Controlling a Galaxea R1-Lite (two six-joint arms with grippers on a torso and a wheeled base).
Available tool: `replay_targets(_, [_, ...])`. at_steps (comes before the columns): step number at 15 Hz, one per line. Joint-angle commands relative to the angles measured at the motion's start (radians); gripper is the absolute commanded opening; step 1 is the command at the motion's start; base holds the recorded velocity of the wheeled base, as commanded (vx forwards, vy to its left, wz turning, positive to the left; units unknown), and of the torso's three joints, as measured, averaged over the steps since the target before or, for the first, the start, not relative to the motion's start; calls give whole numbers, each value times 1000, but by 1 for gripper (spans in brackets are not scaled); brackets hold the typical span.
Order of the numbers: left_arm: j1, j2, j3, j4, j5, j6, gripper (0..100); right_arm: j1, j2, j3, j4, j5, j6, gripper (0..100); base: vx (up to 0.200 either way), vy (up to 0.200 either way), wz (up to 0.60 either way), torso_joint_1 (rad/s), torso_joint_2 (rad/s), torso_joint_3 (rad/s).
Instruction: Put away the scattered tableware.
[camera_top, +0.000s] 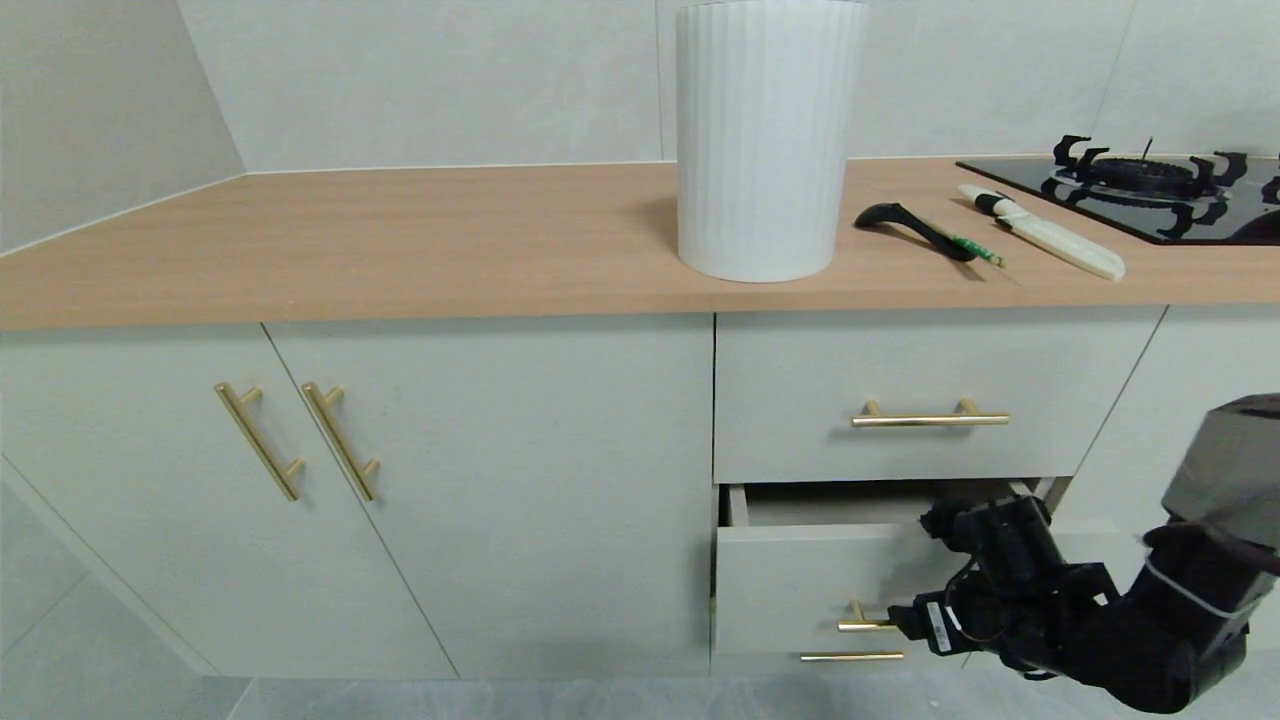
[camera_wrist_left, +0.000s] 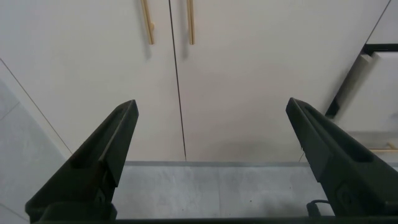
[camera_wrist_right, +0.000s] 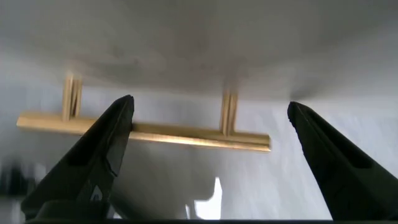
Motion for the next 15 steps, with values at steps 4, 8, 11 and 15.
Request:
replay_targets(4, [0, 0, 0, -1, 0, 0, 100, 131, -559, -104, 523, 11, 7, 100, 0, 0, 0, 0, 0, 0])
replay_targets(8, [0, 0, 0, 1, 0, 0, 100, 128, -590, -125, 491, 7, 21, 100, 0, 0, 0, 0, 0, 0])
replay_targets(11, [0, 2, 0, 1, 0, 0, 100, 114, -484, -116, 348, -9, 73, 100, 0, 0, 0, 0, 0, 0])
replay_targets(15, [0, 0, 0, 1, 0, 0, 100, 97, -306, -114, 221, -72, 110, 100, 0, 0, 0, 0, 0, 0])
